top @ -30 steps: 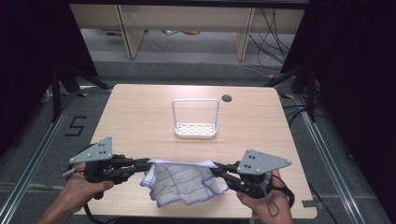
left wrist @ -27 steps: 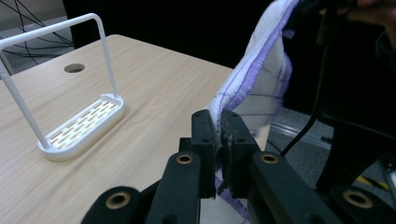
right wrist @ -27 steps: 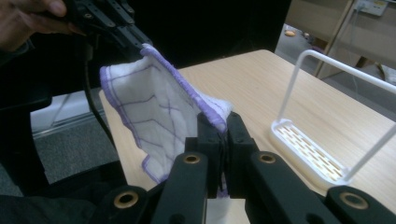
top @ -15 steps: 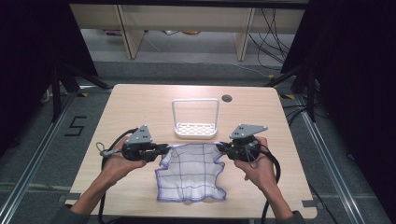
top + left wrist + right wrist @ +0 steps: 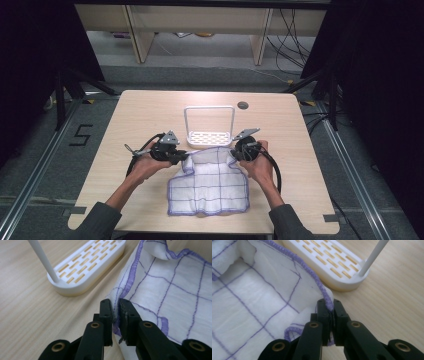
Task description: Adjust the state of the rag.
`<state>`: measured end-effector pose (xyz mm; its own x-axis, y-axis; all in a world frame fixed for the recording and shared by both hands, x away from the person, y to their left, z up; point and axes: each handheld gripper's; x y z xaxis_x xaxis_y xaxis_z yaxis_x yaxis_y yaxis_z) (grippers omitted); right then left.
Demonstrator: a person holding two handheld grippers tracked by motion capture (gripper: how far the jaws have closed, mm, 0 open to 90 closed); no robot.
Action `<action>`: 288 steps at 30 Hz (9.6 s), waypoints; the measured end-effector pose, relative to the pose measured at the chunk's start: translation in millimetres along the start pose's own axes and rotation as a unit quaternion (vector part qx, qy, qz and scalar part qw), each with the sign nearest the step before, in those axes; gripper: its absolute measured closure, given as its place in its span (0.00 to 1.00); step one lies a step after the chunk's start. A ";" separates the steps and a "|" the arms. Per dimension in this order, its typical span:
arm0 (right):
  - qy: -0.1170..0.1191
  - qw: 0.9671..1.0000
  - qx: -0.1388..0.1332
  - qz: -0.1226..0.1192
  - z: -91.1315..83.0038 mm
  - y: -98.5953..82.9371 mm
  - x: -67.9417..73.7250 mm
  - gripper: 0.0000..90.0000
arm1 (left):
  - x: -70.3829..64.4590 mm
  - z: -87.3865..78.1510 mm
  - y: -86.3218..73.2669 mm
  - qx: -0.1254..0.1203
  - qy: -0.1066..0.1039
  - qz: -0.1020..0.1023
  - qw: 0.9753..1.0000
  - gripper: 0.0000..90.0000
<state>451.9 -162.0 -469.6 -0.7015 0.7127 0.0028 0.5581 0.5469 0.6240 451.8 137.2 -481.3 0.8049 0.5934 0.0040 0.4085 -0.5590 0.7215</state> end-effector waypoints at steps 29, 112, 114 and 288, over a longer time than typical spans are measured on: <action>-0.010 1.000 -0.009 0.023 -41.7 -24.6 18.9 0.55 | -31.9 -47.4 -46.3 -0.008 -0.015 -0.054 0.998 0.40; 0.004 0.999 -0.044 0.014 -96.3 -127.4 87.2 0.50 | -105.7 -25.8 -20.8 -0.025 0.019 -0.064 0.997 0.37; 0.008 0.999 -0.042 0.018 -95.3 -127.0 88.7 0.50 | -101.9 -19.4 -18.0 -0.027 0.026 -0.075 0.996 0.37; 0.007 0.998 -0.054 0.035 -7.0 -14.2 -24.3 0.98 | 11.9 -9.7 -16.7 -0.009 0.044 -0.067 0.997 0.94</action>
<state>457.9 -190.2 -473.0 -0.6696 0.7403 0.0599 0.5549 0.4451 0.7028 450.4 159.2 -486.5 0.7022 0.7113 -0.0321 0.5014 -0.4619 0.7316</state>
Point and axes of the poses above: each handheld gripper's, and its own axes: z roughly forward along the jaws, y roughly out of its top, x roughly to its left, and after that the axes turned 3 degrees about y, right-handed
